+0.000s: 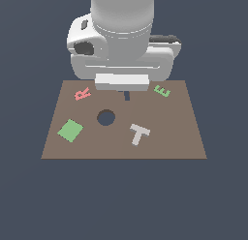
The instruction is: Insert a designated object into the corresponding slot on a board.
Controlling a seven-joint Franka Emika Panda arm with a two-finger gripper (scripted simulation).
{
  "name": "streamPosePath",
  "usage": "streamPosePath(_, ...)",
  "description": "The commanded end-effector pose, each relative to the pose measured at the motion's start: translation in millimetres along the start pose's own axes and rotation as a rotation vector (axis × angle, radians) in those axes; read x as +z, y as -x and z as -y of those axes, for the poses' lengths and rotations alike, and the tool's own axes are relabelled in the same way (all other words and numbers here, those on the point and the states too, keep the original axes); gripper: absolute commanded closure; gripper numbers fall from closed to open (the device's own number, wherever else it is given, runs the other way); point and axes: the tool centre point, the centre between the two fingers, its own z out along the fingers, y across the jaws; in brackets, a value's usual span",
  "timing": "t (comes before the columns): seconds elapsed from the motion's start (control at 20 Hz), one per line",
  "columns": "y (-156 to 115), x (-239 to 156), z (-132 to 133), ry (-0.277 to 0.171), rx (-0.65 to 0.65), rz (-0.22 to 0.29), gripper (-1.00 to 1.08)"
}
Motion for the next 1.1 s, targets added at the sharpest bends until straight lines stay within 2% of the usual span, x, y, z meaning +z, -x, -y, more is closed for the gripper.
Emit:
streamPosePath(0.0,0.0,0.0,0.0,0.000,0.000,0.000,-0.92)
streamPosePath(0.5,-13.3,15.3,10.2,-0.003,0.057,-0.005,-0.92)
streamPosePath(1.05,-59.9,61.9,36.5,-0.011,0.235,-0.022,-0.92)
